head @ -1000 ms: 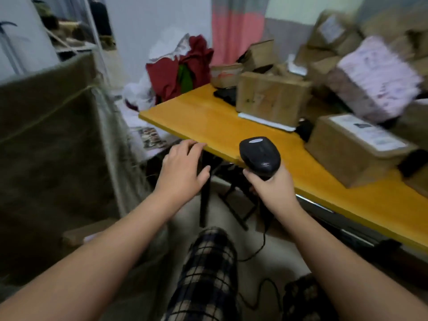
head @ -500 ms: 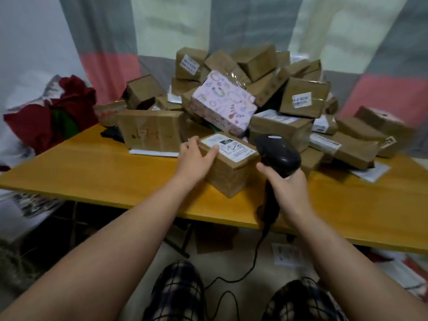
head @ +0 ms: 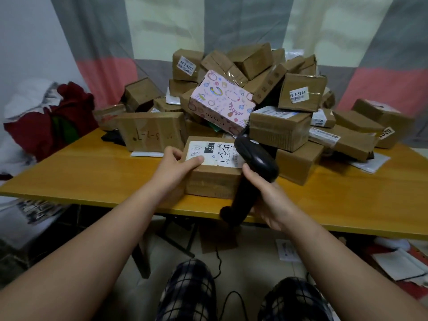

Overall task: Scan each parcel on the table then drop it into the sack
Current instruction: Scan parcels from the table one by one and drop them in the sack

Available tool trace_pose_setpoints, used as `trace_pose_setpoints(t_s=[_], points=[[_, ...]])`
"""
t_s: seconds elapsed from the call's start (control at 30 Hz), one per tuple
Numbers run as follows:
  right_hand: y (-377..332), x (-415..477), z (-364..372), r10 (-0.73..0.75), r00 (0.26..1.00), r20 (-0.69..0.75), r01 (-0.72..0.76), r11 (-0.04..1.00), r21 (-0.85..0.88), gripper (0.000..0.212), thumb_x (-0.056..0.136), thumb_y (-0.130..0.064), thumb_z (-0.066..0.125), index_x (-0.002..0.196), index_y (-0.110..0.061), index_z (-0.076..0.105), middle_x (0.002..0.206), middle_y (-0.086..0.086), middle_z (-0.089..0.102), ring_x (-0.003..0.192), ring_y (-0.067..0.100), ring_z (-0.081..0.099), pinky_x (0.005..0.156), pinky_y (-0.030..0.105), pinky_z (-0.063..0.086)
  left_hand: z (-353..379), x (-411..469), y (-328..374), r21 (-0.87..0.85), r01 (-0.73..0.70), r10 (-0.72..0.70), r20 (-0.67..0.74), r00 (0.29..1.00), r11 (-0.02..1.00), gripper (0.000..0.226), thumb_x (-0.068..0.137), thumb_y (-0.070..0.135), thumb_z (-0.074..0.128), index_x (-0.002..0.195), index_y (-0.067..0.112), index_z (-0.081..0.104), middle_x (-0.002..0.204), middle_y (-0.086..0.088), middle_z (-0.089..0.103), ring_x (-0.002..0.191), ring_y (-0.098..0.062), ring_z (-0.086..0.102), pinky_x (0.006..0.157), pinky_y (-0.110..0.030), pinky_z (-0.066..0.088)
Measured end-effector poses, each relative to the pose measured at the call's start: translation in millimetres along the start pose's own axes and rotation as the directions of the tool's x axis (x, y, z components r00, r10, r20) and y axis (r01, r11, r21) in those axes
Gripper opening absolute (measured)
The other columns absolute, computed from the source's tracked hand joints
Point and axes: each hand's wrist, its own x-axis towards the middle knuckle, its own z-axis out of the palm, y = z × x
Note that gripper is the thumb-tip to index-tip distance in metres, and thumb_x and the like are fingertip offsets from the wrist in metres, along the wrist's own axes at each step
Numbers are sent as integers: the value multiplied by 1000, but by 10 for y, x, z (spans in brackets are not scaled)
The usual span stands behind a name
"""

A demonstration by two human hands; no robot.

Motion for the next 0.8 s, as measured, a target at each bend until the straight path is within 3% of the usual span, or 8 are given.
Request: trace_pose_setpoints(t_s=[0.1,0.2,0.27,0.37,0.43,0.57,0.7,0.8], points=[[44,-16,88,-113,991,-69,117,991,61,64,67,-43,81,125,-27,59,122,-3,65,118,21,57,105,48,44,-79,-110,-50,-47,-78,78,14,997,996,69,83,29,73,132,24,24,138,-2,43,123,-21,47,99,-32,41],[-36,-3,136,-265,955,-134,273,961,44,55,62,-37,84,112,-31,62,117,-7,67,114,13,59,99,36,48,-153,-162,-64,43,-149,145,83,986,988,105,77,24,79,150,33,5,137,6,29,126,-14,38,107,-31,31],[-147,21,134,-337,933,-125,343,939,30,54,59,-37,83,109,-32,61,114,-9,66,110,8,60,92,29,49,-194,-125,-76,188,-198,186,80,979,962,89,73,26,82,143,28,27,131,3,25,126,-15,35,107,-28,28],[-300,81,173,-441,896,-45,437,896,-85,44,69,-29,81,109,-30,63,109,-9,69,104,3,63,85,20,51,-222,-61,-112,363,-285,286,53,957,887,57,67,35,84,103,21,42,123,3,28,126,-17,34,103,-25,29],[-377,125,239,-475,879,30,474,868,-149,33,77,-23,77,106,-32,64,103,-14,71,100,-3,63,81,14,51,-213,-34,-127,313,-336,321,100,942,888,60,66,37,84,99,21,36,127,3,36,124,-14,38,101,-25,35],[-462,295,297,-498,864,76,503,841,-200,31,77,-26,74,105,-34,65,112,-9,70,111,7,62,95,28,49,-234,11,-61,5,-308,299,214,930,952,107,66,44,81,143,43,8,145,13,25,118,1,44,100,-27,39],[-479,401,326,-488,870,71,493,859,-139,35,72,-25,71,107,-27,66,113,-3,70,111,13,63,99,32,48,-272,98,-139,36,-300,277,296,914,953,117,64,39,87,142,59,3,151,12,26,137,-10,29,116,-39,26],[-425,386,362,-493,869,-37,484,864,-140,50,72,-30,76,118,-15,63,115,3,68,110,13,63,96,30,50,-214,100,-198,-25,-307,305,226,925,951,109,69,23,84,147,48,12,149,7,29,131,-5,35,98,-15,39]])
